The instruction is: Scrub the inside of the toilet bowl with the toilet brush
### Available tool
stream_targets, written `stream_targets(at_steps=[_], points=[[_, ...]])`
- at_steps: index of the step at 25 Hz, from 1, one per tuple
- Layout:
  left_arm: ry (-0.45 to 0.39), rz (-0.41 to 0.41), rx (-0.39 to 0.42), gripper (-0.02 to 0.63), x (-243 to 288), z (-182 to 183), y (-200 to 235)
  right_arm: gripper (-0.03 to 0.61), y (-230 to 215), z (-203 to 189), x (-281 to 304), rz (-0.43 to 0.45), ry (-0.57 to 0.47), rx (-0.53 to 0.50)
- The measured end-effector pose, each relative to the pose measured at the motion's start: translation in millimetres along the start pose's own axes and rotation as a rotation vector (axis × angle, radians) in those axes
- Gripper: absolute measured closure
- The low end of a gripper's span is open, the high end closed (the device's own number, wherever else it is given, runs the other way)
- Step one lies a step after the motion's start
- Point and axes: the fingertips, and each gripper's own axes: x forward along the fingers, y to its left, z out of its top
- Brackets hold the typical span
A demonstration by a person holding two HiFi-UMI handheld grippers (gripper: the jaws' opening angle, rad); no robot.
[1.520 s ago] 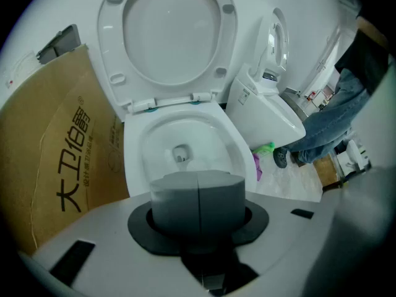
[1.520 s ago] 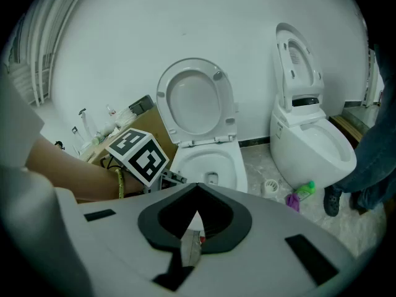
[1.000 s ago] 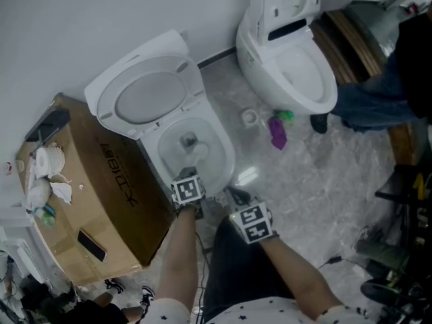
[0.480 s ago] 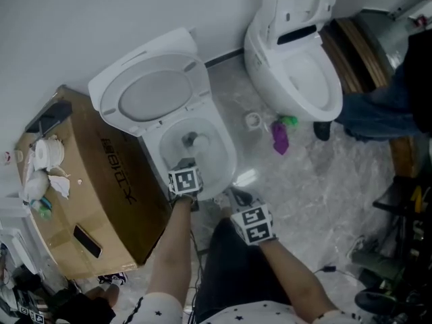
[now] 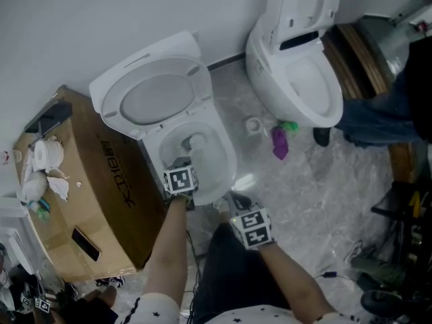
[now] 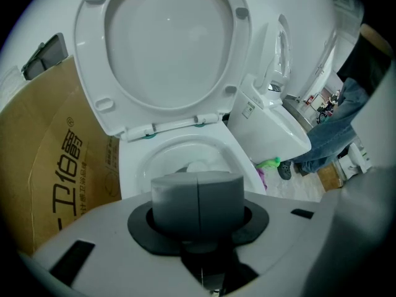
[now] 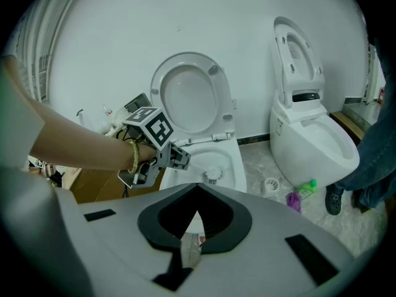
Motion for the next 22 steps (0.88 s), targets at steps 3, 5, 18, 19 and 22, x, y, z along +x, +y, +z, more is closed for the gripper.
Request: stream_targets(at_steps=[3,5,18,19,22], points=[[-0.010,0.011,0.004,0.460,-0.8,4.8,6.5,0.572,1.2,2.2,1.9,0.001,-0.002,-0.001],[-0.010,0.020,0.004,0.460,-1.8,6.2,11.6,0.572,2.1,3.8,2.5,0.001,-0.004,-0.001],[-0.016,0.035,-0.019,0.460,-29.3,-4.0,17.4,0.572,6.6,11.5,-11.2,-0.008,-0.029,-0.020],[-0.015,0.035,-0.025,0.460,-34.4,-6.5,16.9,0.572,7.0,13.0,-13.6,-0.010,-0.034,-0.024],[-0.021,0.038,-0.034,0.460,-53.8,-13.0,15.9,0.572,9.4,18.2,-22.7,-0.015,-0.048,-0.036]])
